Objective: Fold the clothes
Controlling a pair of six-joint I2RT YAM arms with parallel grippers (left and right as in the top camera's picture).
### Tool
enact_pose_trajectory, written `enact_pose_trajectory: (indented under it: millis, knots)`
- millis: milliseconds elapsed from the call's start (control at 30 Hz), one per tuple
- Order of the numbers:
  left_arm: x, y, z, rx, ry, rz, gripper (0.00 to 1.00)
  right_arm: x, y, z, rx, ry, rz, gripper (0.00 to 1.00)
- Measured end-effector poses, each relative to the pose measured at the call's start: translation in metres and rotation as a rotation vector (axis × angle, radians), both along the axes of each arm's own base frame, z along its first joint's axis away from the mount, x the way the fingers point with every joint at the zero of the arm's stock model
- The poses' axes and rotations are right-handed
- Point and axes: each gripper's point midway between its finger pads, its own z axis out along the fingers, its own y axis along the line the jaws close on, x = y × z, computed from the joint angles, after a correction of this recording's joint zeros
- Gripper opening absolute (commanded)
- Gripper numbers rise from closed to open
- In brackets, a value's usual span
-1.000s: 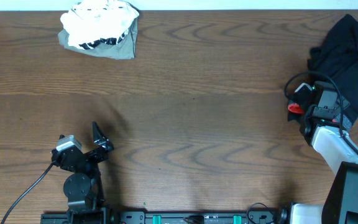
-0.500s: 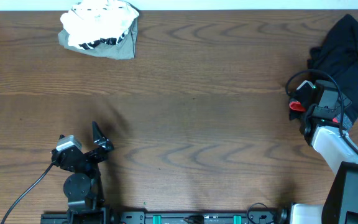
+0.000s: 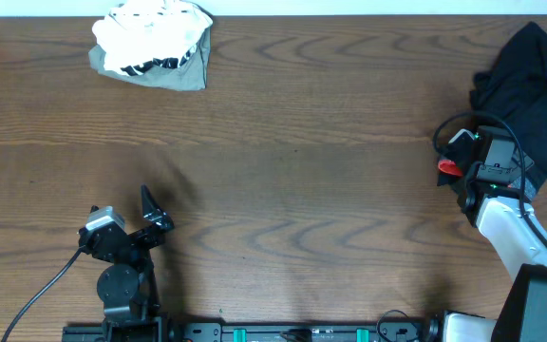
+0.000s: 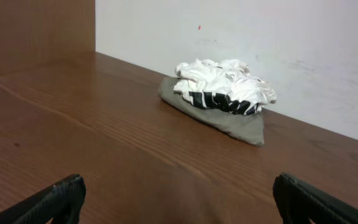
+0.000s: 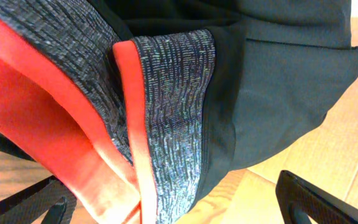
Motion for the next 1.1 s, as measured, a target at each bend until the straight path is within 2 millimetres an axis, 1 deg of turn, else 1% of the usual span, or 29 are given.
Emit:
enact_pose_trajectory:
  millis: [400, 500, 600, 700, 767, 833, 900, 933, 1100]
  knots:
    - [0.000, 0.000, 0.000, 0.000, 0.000, 0.000, 0.98, 0.001, 0.003, -0.001, 0.022, -0.010, 0.003, 0.99]
    - [0.000, 0.000, 0.000, 0.000, 0.000, 0.000, 0.98, 0.000, 0.001, -0.002, 0.027, -0.009, -0.002, 0.99]
    - [0.000, 0.000, 0.000, 0.000, 0.000, 0.000, 0.98, -0.001, -0.006, -0.002, 0.034, -0.017, -0.019, 0.99]
    - [0.000, 0.000, 0.000, 0.000, 0.000, 0.000, 0.98, 0.001, -0.014, 0.002, 0.034, -0.051, -0.037, 0.99]
    - [0.000, 0.000, 0.000, 0.000, 0.000, 0.000, 0.98, 0.002, -0.016, 0.003, 0.040, -0.060, -0.039, 0.99]
    - [0.000, 0.000, 0.000, 0.000, 0.000, 0.000, 0.98, 0.002, -0.017, 0.002, 0.058, -0.064, -0.039, 0.97]
    - [0.000, 0.000, 0.000, 0.000, 0.000, 0.000, 0.98, 0.001, -0.021, 0.000, 0.080, -0.073, -0.044, 0.93]
    - [0.000, 0.000, 0.000, 0.000, 0.000, 0.000, 0.98, 0.001, -0.024, 0.001, 0.088, -0.084, -0.049, 0.94]
    - [0.000, 0.000, 0.000, 0.000, 0.000, 0.000, 0.98, 0.011, -0.039, 0.014, 0.106, -0.205, -0.093, 0.97]
